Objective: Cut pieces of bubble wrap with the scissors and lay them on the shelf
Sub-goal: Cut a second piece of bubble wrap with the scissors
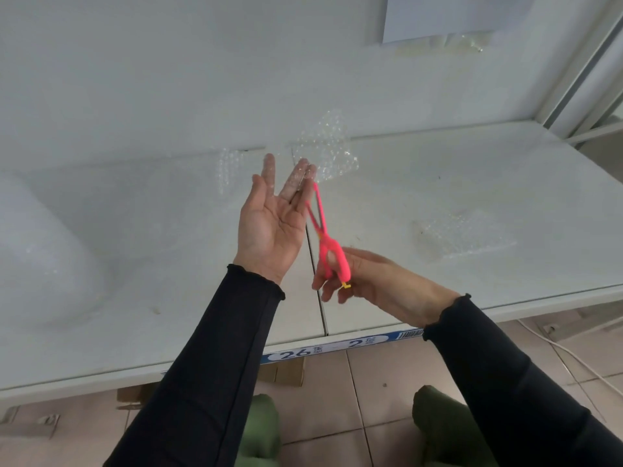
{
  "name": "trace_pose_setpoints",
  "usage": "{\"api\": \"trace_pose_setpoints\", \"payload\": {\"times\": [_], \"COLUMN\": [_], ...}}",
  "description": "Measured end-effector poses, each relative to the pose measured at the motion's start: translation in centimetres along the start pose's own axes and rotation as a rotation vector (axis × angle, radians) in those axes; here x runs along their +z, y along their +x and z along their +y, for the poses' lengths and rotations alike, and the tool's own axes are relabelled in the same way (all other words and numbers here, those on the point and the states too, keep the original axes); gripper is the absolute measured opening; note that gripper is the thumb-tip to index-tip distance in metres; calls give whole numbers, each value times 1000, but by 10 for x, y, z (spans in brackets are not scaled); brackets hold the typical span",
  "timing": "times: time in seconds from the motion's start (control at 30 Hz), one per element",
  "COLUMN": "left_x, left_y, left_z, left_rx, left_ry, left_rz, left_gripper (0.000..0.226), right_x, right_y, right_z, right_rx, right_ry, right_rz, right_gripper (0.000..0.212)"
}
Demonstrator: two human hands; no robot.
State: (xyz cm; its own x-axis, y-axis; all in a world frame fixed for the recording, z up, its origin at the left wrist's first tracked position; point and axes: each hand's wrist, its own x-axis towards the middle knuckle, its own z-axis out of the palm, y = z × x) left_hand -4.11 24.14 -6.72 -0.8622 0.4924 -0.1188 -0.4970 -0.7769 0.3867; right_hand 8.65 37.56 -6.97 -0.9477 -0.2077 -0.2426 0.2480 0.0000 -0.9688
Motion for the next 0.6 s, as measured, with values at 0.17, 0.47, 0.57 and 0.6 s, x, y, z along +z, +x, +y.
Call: {"api": "trace_pose_setpoints", "payload": {"times": [0.17, 0.47, 0.57, 0.6], "left_x": [-1, 5, 5, 5], "left_y": [1, -3, -7, -8], "left_z": [-5, -12, -16, -17], "left_rx": [-43, -55, -74, -80], "left_ry": [22, 34, 37, 38], "left_rz": [-13, 8, -7, -13], "left_gripper": [44, 43, 44, 44], "right_x": [5, 6, 9, 10], "right_y": [2, 7, 11, 13], "right_z": [-2, -4, -7, -8], "right_rx": [26, 12, 5, 7], "right_ry": [8, 81, 87, 83], "right_rz": [-45, 85, 122, 135], "right_gripper": [46, 46, 50, 52]}}
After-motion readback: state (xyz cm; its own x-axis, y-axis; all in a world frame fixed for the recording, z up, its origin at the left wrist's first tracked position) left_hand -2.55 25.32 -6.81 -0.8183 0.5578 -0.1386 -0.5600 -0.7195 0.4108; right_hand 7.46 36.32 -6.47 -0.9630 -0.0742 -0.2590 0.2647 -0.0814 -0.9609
